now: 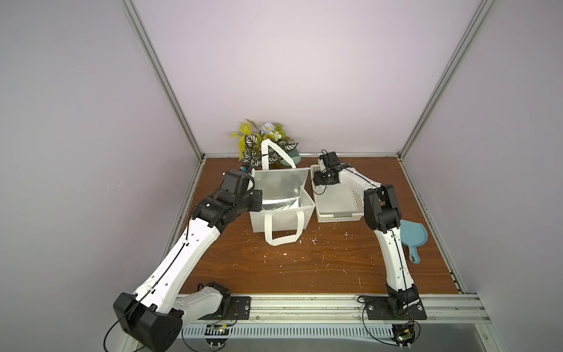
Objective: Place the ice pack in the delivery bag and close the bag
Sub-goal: Pick up the ice pack from the bin.
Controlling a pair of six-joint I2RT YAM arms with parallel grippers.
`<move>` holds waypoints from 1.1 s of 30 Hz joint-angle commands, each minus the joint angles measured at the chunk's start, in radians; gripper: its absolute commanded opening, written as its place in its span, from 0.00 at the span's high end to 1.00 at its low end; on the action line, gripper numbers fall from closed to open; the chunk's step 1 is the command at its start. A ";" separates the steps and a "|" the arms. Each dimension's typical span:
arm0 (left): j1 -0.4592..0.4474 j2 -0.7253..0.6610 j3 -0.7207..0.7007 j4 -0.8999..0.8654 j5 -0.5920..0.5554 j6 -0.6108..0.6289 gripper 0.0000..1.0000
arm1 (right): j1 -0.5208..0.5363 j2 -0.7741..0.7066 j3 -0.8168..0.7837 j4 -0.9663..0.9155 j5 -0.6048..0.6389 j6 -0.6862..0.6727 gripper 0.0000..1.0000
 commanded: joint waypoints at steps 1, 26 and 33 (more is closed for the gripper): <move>0.010 -0.010 0.028 0.012 0.001 -0.004 0.99 | 0.004 -0.026 -0.032 0.005 0.007 -0.020 0.83; 0.010 -0.029 0.016 0.014 0.000 -0.004 0.99 | 0.059 -0.902 -0.368 0.048 -0.127 -0.154 0.82; 0.010 -0.034 0.012 0.014 0.009 -0.004 1.00 | 0.275 -0.916 -0.271 -0.015 -0.206 -0.363 0.78</move>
